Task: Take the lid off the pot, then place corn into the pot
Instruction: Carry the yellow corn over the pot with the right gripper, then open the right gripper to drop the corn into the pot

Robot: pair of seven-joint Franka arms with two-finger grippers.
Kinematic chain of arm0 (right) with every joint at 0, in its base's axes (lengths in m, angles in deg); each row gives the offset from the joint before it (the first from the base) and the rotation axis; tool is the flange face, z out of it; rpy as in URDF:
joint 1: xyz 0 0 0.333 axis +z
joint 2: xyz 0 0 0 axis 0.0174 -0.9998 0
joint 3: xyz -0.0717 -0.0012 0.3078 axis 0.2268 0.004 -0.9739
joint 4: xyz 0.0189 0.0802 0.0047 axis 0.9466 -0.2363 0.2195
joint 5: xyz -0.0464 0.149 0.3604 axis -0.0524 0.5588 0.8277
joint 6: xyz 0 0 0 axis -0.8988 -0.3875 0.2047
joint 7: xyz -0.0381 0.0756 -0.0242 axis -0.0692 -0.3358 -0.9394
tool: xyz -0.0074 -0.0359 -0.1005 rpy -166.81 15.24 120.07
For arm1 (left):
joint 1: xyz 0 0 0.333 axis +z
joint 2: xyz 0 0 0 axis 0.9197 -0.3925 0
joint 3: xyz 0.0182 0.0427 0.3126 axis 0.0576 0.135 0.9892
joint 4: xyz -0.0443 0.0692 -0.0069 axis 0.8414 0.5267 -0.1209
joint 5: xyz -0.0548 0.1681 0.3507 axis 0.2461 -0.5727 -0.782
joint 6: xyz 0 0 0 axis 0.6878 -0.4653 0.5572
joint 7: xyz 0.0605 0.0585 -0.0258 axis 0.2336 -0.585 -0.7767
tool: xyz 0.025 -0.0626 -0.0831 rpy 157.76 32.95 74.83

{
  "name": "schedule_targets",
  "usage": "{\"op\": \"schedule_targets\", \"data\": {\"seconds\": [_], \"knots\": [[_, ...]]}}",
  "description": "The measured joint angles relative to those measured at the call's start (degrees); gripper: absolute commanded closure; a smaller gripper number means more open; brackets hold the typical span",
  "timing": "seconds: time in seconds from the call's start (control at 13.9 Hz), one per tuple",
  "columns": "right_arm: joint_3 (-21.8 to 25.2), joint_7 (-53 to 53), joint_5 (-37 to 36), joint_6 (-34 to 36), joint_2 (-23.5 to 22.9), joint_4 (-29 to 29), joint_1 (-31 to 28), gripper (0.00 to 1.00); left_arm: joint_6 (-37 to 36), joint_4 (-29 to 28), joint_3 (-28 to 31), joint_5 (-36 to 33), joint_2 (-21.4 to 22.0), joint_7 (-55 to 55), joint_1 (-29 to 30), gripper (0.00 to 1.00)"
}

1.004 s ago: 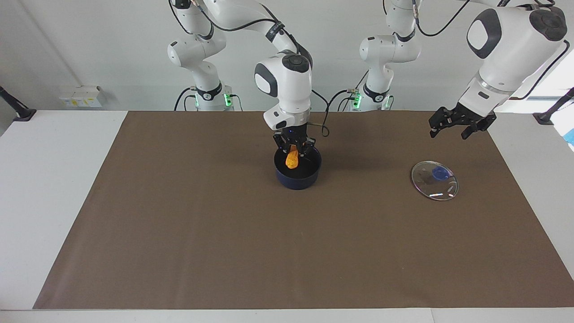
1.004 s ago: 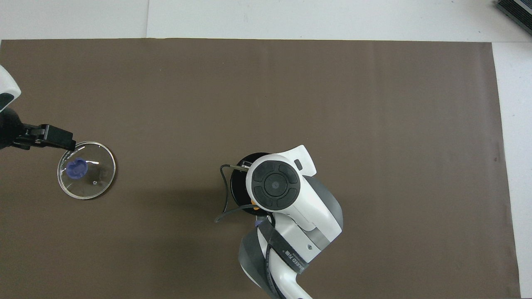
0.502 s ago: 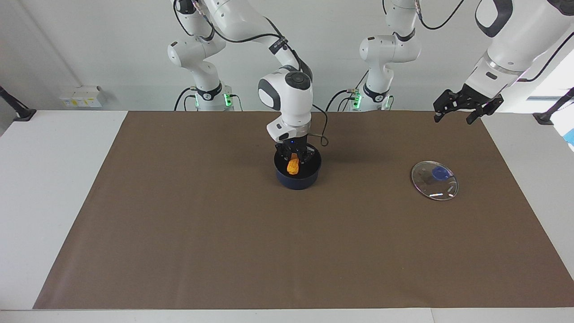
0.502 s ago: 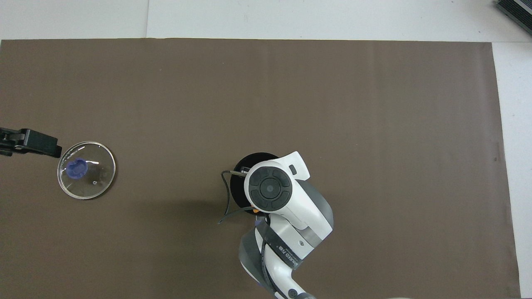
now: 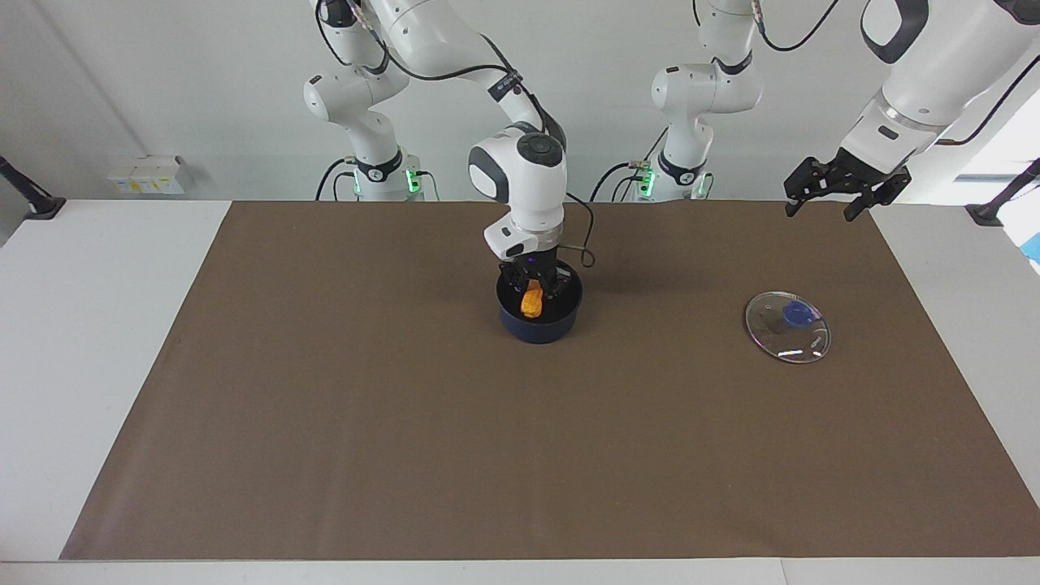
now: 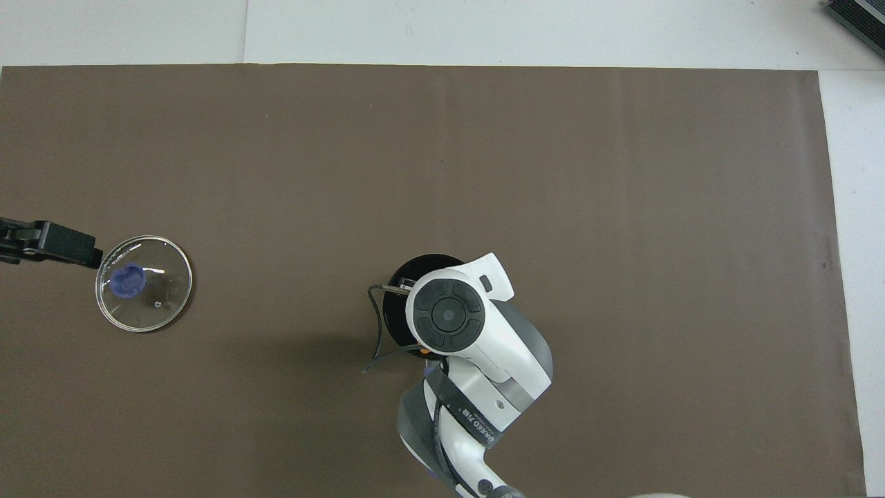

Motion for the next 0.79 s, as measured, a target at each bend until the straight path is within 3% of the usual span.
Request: {"op": "schedule_targets", "data": {"seconds": [0.43,0.79], "knots": [[0.9,-3.0,-0.5,-0.6,2.0,1.5,-1.0,0.00,0.0,0.0,0.0,0.0,0.1,0.0,0.0,0.00],[1.4,-19.8,-0.6,13.2,12.5,4.2,-9.7,0.00,0.0,0.0,0.0,0.0,0.1,0.0,0.0,0.00]]}}
